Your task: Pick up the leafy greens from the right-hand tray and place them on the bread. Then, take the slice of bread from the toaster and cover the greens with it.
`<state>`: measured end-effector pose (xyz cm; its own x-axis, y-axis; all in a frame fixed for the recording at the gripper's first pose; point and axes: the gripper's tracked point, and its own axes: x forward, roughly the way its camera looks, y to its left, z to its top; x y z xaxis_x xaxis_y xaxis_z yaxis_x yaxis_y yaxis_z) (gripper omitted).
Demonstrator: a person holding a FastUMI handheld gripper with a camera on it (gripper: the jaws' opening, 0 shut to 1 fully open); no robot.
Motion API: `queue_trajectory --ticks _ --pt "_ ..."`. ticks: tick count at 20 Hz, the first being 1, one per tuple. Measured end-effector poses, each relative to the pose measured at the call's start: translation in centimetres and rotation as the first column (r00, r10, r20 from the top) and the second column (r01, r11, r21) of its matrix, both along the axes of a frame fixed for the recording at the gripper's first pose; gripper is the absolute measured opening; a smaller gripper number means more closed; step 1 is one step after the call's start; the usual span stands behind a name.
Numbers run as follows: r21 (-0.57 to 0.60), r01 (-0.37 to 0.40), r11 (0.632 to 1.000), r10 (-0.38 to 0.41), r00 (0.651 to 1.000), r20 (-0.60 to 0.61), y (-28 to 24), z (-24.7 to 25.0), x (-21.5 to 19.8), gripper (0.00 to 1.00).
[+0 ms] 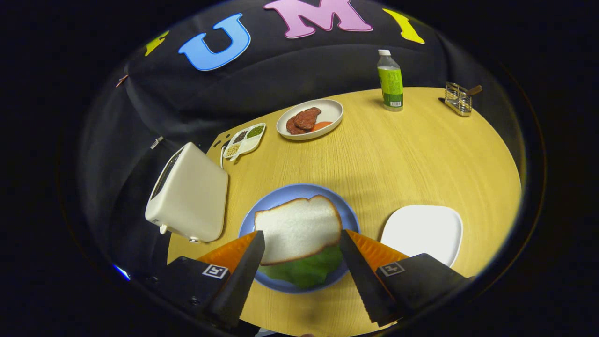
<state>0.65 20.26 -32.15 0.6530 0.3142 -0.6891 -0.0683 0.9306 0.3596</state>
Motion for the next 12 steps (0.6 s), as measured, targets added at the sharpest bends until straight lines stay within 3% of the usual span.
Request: queue_trajectory --ticks 5,8,12 --pt "-0.076 0.004 0.997 0.010 0.981 0.192 -2.9 6.0 0.5 0.99" --pt "-0.066 0.062 0.996 -0.036 0.943 0.329 -5.6 11.3 1.4 0.99" --pt "-0.108 0.069 0.992 -0.013 0.894 0.448 -9.7 16.4 1.7 0.99"
